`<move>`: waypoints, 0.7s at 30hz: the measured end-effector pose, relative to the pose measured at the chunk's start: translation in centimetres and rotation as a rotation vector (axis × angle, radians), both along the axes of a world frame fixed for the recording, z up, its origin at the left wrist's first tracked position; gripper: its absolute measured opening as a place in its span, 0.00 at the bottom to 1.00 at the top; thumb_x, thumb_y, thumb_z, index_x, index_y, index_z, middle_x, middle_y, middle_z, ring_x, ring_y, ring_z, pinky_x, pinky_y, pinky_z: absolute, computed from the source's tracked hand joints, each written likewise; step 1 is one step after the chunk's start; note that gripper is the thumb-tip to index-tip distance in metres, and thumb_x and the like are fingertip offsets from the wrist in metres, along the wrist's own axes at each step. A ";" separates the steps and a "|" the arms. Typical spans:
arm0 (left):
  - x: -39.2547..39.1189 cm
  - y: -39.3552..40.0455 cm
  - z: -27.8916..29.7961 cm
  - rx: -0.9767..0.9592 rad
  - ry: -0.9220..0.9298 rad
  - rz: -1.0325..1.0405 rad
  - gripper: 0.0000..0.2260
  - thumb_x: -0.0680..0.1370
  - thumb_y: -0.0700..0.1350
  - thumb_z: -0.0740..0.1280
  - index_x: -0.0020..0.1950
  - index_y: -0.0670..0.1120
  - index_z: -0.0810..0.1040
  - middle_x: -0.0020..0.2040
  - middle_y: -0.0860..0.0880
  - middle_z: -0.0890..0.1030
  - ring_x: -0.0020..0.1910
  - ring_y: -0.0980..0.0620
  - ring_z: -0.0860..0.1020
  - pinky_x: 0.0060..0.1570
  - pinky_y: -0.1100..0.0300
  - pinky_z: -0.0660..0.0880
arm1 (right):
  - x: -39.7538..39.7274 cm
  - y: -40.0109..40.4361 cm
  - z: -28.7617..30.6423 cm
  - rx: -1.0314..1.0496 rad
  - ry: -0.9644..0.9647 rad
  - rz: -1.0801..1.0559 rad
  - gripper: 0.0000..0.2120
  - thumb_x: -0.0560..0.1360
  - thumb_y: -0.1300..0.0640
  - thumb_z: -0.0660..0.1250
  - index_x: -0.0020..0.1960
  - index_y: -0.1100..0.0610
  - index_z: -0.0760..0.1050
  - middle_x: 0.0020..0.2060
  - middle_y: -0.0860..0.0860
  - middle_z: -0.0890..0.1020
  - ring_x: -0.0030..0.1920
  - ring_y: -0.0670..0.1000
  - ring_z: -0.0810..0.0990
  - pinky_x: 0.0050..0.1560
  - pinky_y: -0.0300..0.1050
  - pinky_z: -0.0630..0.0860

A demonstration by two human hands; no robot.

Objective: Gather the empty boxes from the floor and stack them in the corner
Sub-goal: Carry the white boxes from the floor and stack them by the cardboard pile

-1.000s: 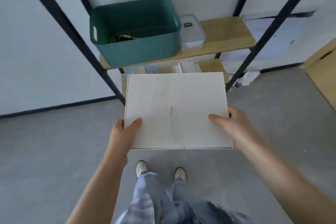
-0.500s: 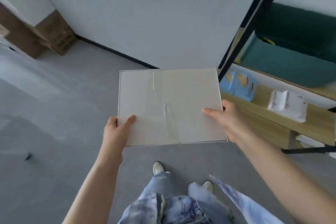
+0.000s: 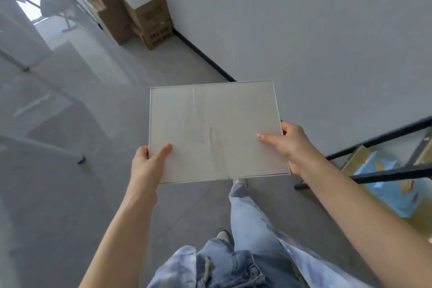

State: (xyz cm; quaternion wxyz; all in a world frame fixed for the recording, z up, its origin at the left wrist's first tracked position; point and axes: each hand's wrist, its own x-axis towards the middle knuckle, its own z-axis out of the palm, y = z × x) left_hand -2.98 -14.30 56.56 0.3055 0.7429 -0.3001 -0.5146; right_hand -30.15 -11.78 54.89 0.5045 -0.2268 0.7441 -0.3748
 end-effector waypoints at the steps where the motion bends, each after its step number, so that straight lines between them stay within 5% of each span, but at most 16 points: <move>1: 0.0 -1.6 -0.2 0.007 -0.003 0.020 0.12 0.78 0.48 0.69 0.57 0.45 0.74 0.43 0.53 0.76 0.39 0.57 0.74 0.35 0.61 0.68 | -0.1 -2.1 -0.2 0.002 -0.001 0.018 0.16 0.70 0.61 0.75 0.56 0.60 0.77 0.45 0.53 0.84 0.43 0.54 0.84 0.48 0.53 0.81; 5: -0.7 -8.8 -0.5 0.025 0.004 0.105 0.12 0.78 0.49 0.69 0.57 0.45 0.74 0.43 0.53 0.77 0.38 0.56 0.75 0.34 0.60 0.69 | -0.6 -11.4 0.2 -0.018 -0.021 0.096 0.14 0.71 0.63 0.74 0.55 0.61 0.77 0.43 0.52 0.83 0.41 0.52 0.83 0.44 0.48 0.80; 11: -1.2 -20.3 -0.2 0.028 0.018 0.217 0.14 0.77 0.48 0.70 0.58 0.43 0.75 0.43 0.50 0.78 0.39 0.53 0.76 0.35 0.58 0.70 | -1.3 -26.4 1.1 -0.015 0.002 0.236 0.14 0.70 0.60 0.75 0.54 0.57 0.78 0.46 0.52 0.84 0.46 0.55 0.84 0.51 0.56 0.81; 21: 4.5 -40.0 -1.1 0.025 0.004 0.325 0.12 0.77 0.49 0.70 0.55 0.43 0.74 0.43 0.50 0.77 0.38 0.52 0.75 0.35 0.58 0.69 | 4.9 -49.3 0.6 -0.013 0.004 0.376 0.09 0.70 0.61 0.75 0.48 0.54 0.78 0.45 0.51 0.85 0.46 0.55 0.85 0.51 0.56 0.81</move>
